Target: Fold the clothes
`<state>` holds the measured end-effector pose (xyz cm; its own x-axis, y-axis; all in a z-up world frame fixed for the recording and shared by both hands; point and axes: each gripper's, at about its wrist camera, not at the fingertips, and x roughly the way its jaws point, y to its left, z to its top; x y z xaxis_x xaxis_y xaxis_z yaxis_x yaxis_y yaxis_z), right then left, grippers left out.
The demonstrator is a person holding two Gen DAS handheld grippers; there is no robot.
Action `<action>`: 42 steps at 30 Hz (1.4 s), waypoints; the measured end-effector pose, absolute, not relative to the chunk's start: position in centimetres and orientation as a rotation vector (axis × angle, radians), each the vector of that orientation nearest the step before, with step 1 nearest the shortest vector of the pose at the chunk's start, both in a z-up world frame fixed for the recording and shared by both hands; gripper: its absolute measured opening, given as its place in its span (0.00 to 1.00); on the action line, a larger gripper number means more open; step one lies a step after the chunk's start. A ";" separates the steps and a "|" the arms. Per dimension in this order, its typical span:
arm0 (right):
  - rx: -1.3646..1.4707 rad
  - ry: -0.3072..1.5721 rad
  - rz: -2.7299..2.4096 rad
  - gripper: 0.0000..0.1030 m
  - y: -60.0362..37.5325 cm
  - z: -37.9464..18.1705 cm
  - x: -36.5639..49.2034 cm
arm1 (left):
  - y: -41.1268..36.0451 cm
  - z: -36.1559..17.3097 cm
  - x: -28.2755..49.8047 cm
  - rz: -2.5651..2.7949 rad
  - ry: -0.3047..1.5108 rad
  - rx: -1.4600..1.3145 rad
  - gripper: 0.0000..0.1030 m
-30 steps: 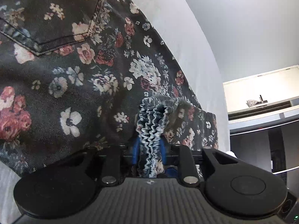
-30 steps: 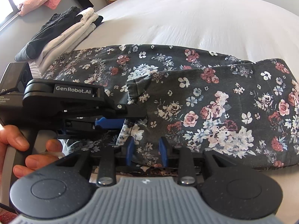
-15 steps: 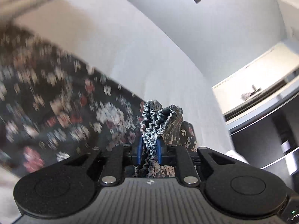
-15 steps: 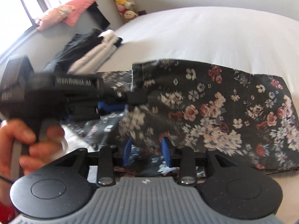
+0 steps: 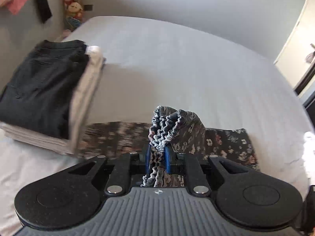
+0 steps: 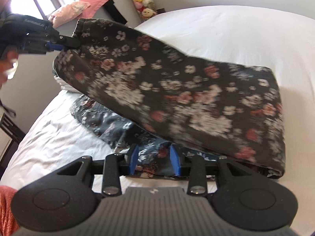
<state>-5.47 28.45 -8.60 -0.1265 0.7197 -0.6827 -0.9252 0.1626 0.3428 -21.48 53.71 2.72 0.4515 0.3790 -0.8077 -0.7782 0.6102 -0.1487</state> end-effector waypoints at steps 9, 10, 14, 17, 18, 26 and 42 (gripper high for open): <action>-0.299 0.923 1.432 0.38 28.7 -8.8 -4.7 | 58.8 -2.3 -23.6 0.901 0.928 -0.506 0.17; -0.299 0.923 1.429 0.38 28.7 -8.8 -4.6 | 59.1 -3.2 -23.8 0.913 0.937 -0.508 0.17; -0.297 0.928 1.420 0.38 28.8 -8.9 -4.3 | 60.6 -6.5 -24.4 0.974 0.957 -0.508 0.17; -0.298 0.936 1.415 0.38 28.6 -9.1 -3.9 | 61.3 -8.7 -24.7 0.995 0.952 -0.511 0.17; -0.299 0.941 1.415 0.38 28.6 -9.2 -3.9 | 61.6 -9.4 -24.8 0.999 0.950 -0.513 0.17; -0.275 0.981 1.409 0.38 29.0 -10.0 -3.4 | 61.6 -13.6 -25.8 1.042 0.914 -0.533 0.26; -0.162 0.807 1.224 0.29 28.5 -8.6 0.7 | 53.2 -9.3 -29.5 1.158 0.661 -0.557 0.35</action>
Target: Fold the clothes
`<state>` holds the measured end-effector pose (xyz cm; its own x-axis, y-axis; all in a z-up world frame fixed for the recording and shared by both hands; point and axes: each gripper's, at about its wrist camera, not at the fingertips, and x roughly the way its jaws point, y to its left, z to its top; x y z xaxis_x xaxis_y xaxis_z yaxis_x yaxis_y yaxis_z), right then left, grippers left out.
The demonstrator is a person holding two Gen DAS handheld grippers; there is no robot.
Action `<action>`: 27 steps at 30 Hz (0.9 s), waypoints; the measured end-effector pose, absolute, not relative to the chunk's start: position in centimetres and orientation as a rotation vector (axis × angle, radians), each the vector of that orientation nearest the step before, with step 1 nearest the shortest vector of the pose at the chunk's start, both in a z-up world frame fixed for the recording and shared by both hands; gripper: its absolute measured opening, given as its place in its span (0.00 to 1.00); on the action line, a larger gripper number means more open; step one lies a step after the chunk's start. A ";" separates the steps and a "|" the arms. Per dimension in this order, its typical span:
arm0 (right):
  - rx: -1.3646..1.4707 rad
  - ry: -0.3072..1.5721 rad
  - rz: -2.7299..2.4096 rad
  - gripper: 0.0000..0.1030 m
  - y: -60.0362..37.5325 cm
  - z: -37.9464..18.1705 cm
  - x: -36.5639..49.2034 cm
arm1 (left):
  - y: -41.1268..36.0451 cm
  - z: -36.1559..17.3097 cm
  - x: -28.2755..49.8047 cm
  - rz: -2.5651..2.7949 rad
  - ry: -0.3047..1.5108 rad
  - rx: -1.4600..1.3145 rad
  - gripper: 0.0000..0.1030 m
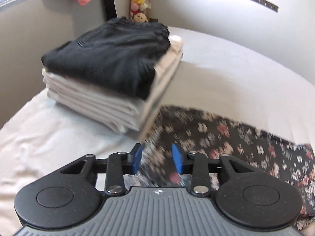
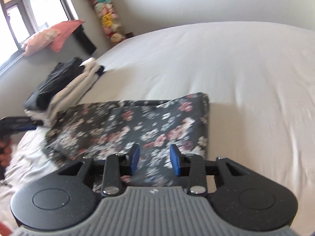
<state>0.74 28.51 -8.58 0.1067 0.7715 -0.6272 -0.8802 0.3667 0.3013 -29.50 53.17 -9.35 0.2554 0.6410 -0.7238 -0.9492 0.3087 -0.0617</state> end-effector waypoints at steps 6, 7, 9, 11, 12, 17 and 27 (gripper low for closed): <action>-0.179 0.766 1.222 0.23 30.7 -10.5 1.6 | 52.2 -13.3 -27.1 1.176 0.597 -0.679 0.24; -0.222 0.757 1.196 0.23 31.0 -11.1 1.6 | 52.0 -13.9 -26.7 1.179 0.620 -0.660 0.21; -0.286 0.787 1.145 0.20 31.4 -12.7 2.1 | 51.8 -14.7 -26.2 1.186 0.649 -0.610 0.21; -0.314 0.859 1.118 0.17 31.6 -14.2 2.7 | 52.0 -15.0 -26.1 1.189 0.654 -0.597 0.21; -0.313 0.882 1.112 0.15 31.7 -14.7 2.9 | 52.1 -15.1 -26.2 1.191 0.654 -0.601 0.21; -0.264 0.840 1.107 0.16 31.5 -12.2 2.8 | 52.4 -14.2 -26.3 1.191 0.640 -0.613 0.21; -0.222 0.778 1.046 0.15 36.6 -12.4 6.1 | 54.9 -14.4 -25.9 1.173 0.628 -0.608 0.21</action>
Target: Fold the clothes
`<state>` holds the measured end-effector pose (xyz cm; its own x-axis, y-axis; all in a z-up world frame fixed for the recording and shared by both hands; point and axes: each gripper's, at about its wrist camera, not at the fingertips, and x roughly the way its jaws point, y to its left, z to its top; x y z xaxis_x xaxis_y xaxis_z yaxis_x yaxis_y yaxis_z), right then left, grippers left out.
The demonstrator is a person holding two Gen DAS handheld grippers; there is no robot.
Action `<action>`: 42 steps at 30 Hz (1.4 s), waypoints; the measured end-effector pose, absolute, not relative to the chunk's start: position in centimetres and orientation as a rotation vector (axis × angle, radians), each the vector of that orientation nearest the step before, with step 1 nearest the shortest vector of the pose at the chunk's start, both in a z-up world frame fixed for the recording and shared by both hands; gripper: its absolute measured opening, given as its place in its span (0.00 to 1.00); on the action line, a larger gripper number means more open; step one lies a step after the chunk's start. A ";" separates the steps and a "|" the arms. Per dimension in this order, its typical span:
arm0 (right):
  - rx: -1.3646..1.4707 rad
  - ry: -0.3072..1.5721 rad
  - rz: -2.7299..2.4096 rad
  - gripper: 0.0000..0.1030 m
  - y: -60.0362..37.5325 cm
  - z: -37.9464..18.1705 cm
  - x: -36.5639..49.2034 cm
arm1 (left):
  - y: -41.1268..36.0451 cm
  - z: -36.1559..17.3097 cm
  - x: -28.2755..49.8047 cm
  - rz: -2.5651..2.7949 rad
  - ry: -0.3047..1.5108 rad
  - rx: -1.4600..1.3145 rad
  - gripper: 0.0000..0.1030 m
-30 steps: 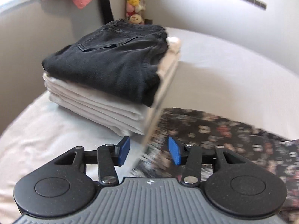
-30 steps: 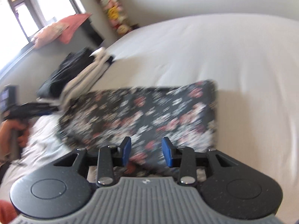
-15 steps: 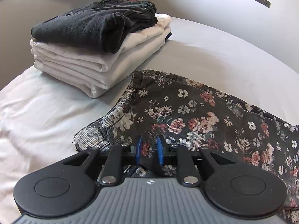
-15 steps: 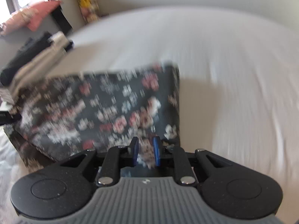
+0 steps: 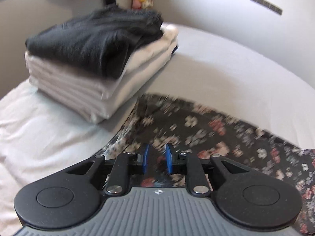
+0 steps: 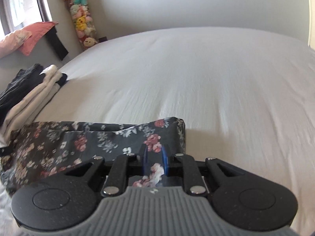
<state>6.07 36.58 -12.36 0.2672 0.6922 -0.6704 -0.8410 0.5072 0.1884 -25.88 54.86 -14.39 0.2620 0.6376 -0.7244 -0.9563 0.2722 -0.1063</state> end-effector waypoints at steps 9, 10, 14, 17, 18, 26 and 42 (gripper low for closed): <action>-0.163 0.748 0.967 0.15 36.4 -12.3 7.9 | 55.2 -14.4 -25.8 1.176 0.612 -0.612 0.21; -0.149 0.727 0.980 0.15 36.6 -11.7 7.9 | 55.1 -14.2 -25.8 1.176 0.606 -0.607 0.21; -0.160 0.750 0.996 0.14 38.6 -11.9 7.9 | 55.4 -14.5 -25.3 1.163 0.626 -0.601 0.21; -0.209 0.784 0.950 0.12 39.8 -13.7 8.3 | 55.3 -15.0 -25.2 1.164 0.642 -0.585 0.21; -0.216 0.787 0.950 0.12 40.0 -13.9 8.3 | 55.3 -15.0 -25.2 1.164 0.648 -0.575 0.21; -0.172 0.826 0.943 0.13 38.5 -13.3 9.0 | 55.2 -14.5 -26.0 1.178 0.622 -0.598 0.21; -0.302 0.892 0.977 0.14 27.3 -11.3 0.4 | 51.0 -13.7 -26.7 1.056 0.730 -0.577 0.21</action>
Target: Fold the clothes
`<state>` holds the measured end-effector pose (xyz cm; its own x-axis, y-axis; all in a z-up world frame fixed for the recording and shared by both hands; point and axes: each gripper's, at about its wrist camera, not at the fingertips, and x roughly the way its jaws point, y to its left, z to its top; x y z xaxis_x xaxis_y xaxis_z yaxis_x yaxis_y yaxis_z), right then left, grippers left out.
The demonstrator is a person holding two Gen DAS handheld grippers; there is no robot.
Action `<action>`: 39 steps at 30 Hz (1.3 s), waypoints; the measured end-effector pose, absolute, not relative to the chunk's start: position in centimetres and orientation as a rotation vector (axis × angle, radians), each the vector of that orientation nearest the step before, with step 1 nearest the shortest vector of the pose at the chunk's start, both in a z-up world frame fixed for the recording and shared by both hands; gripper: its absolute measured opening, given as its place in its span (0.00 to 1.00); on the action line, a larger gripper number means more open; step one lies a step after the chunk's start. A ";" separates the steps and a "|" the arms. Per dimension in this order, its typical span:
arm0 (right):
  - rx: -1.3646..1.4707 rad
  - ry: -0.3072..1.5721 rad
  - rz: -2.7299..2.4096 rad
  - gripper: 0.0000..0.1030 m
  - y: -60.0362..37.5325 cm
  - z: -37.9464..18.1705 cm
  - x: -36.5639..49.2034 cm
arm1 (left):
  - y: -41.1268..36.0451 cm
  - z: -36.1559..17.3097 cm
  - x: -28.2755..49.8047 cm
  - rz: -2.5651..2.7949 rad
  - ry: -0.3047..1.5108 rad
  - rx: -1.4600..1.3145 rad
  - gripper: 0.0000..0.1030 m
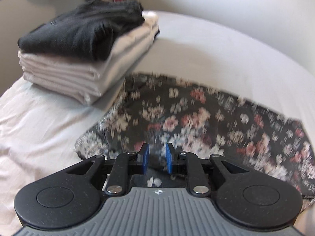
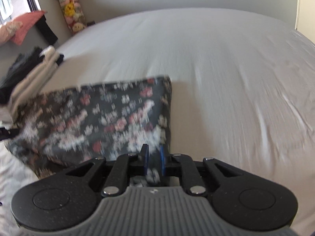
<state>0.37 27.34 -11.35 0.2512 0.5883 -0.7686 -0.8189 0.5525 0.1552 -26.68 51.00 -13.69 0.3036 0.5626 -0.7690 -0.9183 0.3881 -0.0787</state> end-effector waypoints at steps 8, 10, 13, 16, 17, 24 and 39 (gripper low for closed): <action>-0.265 0.923 0.987 0.19 26.9 -12.0 1.4 | 49.7 -13.4 -27.1 1.073 0.695 -0.523 0.21; -0.196 0.917 0.998 0.29 26.5 -11.3 2.0 | 49.3 -12.4 -28.5 1.085 0.620 -0.582 0.23; -0.112 0.944 0.993 0.35 26.0 -11.3 3.2 | 49.6 -11.9 -31.7 1.132 0.474 -0.761 0.37; -0.010 1.005 0.987 0.37 25.9 -11.9 4.5 | 50.1 -13.1 -35.1 1.156 0.340 -0.998 0.50; 0.034 1.028 0.982 0.40 25.8 -12.1 5.0 | 50.3 -13.6 -36.2 1.160 0.288 -1.081 0.53; 0.215 1.152 0.940 0.59 26.1 -14.2 7.5 | 52.5 -17.0 -38.2 1.170 0.131 -1.353 0.59; 0.313 1.179 1.018 0.40 30.0 -17.0 10.0 | 53.7 -17.6 -35.9 1.243 0.225 -1.197 0.39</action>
